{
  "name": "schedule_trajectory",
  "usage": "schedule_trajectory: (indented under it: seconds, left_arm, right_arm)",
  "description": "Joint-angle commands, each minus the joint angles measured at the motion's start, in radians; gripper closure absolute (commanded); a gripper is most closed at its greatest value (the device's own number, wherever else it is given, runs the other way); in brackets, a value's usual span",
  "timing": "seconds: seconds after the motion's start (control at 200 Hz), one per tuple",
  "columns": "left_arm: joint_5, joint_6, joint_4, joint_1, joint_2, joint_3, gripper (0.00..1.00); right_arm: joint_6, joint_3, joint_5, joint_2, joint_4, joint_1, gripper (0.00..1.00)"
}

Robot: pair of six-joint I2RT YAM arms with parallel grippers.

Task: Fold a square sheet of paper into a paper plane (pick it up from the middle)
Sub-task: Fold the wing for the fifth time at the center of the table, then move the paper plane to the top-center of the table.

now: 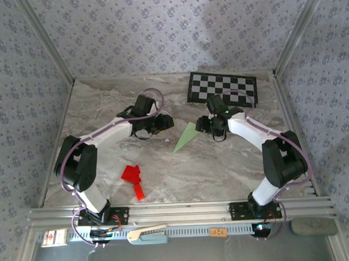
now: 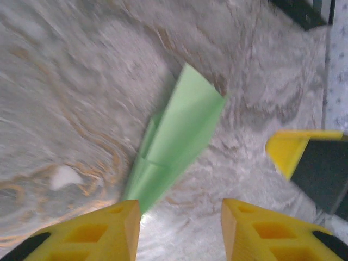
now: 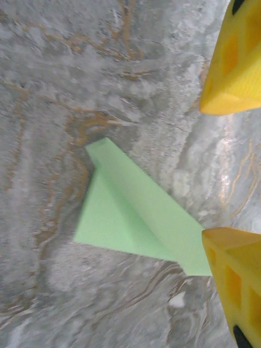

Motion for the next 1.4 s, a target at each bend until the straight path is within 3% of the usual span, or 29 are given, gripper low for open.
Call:
schedule_trajectory:
  seconds: [0.0, 0.205, 0.58, 0.79, 1.119, 1.394]
  left_arm:
    - [-0.096, 0.069, -0.053, 0.045, -0.045, -0.050, 0.51]
    - [-0.248, 0.139, -0.056, 0.098, -0.113, -0.126, 0.28]
    - [-0.281, 0.165, -0.016, 0.143, -0.170, -0.220, 0.03]
    - [-0.280, 0.168, -0.017, 0.149, -0.165, -0.219, 0.00]
    - [-0.267, 0.162, -0.023, 0.153, -0.148, -0.207, 0.00]
    - [-0.258, 0.157, -0.030, 0.161, -0.147, -0.205, 0.00]
  right_arm:
    - [0.120, 0.059, 0.146, 0.016, -0.096, 0.078, 0.37]
    - [0.251, 0.163, 0.224, 0.119, -0.156, 0.171, 0.32]
    - [0.358, 0.346, 0.255, 0.341, -0.250, 0.222, 0.30]
    - [0.370, 0.371, 0.251, 0.388, -0.296, 0.223, 0.33]
    - [0.399, 0.356, 0.263, 0.367, -0.323, 0.222, 0.46]
    - [0.399, 0.347, 0.294, 0.335, -0.327, 0.219, 0.75]
